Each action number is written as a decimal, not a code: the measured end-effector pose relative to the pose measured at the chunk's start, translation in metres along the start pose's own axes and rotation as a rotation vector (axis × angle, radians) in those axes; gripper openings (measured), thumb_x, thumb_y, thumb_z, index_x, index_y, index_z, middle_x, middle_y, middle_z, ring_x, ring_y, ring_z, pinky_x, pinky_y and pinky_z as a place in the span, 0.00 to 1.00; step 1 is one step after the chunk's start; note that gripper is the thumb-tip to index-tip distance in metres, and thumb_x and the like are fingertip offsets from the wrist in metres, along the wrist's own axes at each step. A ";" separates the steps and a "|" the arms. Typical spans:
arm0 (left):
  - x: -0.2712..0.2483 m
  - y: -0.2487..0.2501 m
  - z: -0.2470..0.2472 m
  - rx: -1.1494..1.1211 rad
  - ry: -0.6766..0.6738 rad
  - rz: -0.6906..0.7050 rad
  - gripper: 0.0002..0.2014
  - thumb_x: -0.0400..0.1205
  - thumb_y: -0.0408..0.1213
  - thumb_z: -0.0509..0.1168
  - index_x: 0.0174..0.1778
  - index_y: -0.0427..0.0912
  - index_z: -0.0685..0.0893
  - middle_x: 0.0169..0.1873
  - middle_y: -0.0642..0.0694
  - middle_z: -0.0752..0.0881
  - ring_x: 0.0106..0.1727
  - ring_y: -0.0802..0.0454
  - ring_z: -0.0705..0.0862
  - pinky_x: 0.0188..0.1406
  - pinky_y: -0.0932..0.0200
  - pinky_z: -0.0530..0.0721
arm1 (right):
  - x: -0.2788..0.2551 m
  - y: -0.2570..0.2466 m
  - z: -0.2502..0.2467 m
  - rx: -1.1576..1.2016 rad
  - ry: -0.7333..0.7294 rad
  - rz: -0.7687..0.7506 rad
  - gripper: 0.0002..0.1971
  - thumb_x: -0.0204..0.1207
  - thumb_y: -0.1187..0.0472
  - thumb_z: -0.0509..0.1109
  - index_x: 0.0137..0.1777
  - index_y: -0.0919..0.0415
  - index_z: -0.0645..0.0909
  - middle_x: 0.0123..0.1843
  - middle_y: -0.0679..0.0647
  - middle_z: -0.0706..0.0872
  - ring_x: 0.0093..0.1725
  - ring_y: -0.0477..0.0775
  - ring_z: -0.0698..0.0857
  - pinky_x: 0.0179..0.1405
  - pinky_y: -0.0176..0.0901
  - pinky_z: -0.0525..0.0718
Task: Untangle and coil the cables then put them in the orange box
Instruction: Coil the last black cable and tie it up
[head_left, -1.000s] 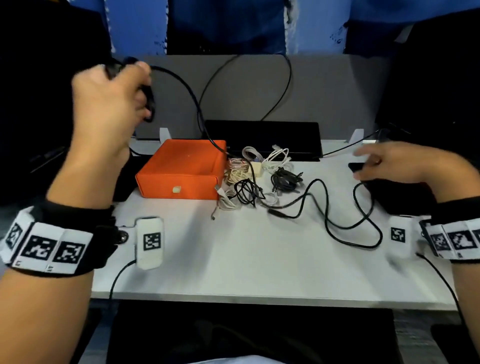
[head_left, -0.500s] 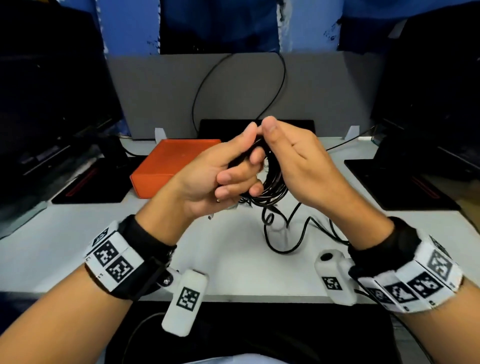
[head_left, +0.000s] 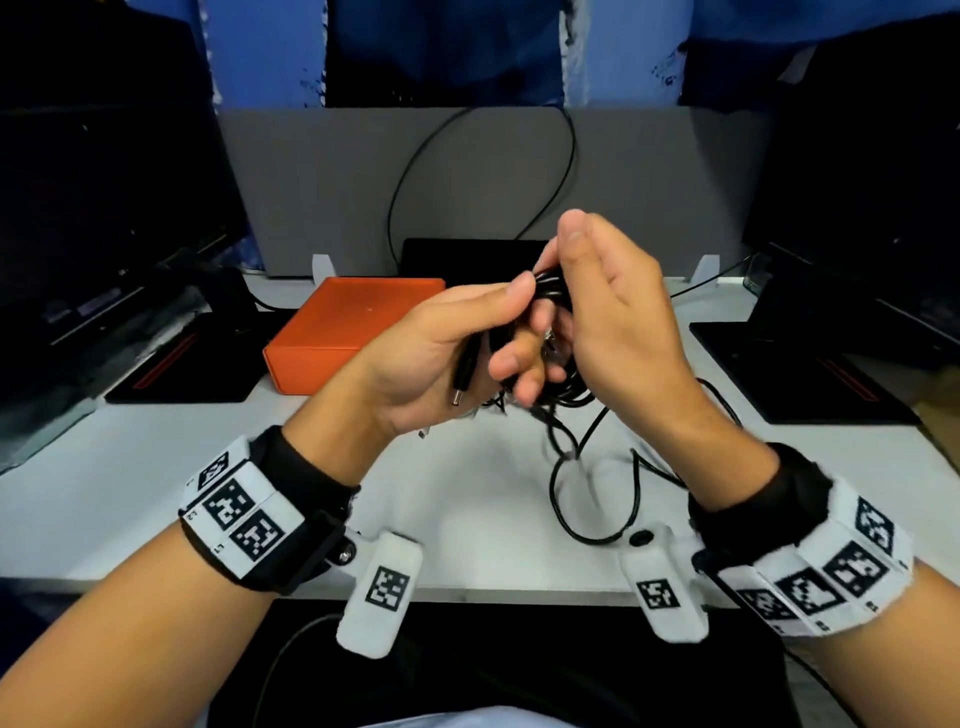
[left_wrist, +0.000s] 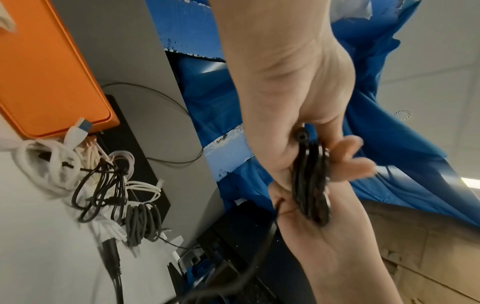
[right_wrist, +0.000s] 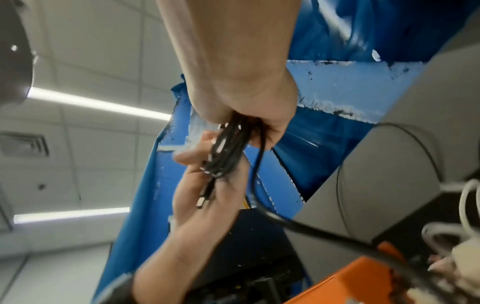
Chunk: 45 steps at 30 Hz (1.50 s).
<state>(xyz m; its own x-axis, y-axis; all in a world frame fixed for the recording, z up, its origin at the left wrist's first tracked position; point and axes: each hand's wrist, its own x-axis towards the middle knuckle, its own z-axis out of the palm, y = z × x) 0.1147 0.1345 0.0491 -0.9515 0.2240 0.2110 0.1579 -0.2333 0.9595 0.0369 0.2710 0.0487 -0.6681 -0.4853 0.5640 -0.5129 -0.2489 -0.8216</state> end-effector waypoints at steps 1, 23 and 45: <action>-0.001 0.001 -0.001 0.002 -0.064 -0.031 0.19 0.91 0.47 0.54 0.44 0.40 0.84 0.22 0.49 0.82 0.31 0.47 0.88 0.54 0.55 0.87 | -0.002 0.001 0.000 -0.052 -0.026 -0.022 0.21 0.92 0.46 0.55 0.48 0.63 0.74 0.25 0.57 0.79 0.25 0.72 0.85 0.17 0.40 0.74; 0.002 0.027 -0.019 -0.242 0.403 0.297 0.23 0.92 0.39 0.54 0.75 0.22 0.73 0.29 0.52 0.82 0.34 0.57 0.86 0.61 0.59 0.87 | 0.000 0.017 -0.009 -0.742 -0.624 0.067 0.19 0.92 0.44 0.54 0.39 0.46 0.73 0.33 0.33 0.83 0.36 0.34 0.79 0.37 0.37 0.72; -0.012 0.022 -0.021 0.630 -0.036 -0.119 0.24 0.90 0.51 0.62 0.50 0.30 0.88 0.22 0.50 0.63 0.22 0.52 0.62 0.36 0.24 0.69 | 0.003 -0.023 -0.033 -1.006 -0.421 -0.200 0.11 0.85 0.39 0.63 0.53 0.42 0.69 0.46 0.40 0.82 0.41 0.40 0.80 0.37 0.46 0.75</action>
<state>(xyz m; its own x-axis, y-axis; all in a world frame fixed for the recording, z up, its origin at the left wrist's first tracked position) 0.1237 0.1067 0.0637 -0.9644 0.2481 0.0916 0.1867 0.3935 0.9002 0.0290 0.3026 0.0721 -0.3858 -0.8059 0.4491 -0.9224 0.3472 -0.1693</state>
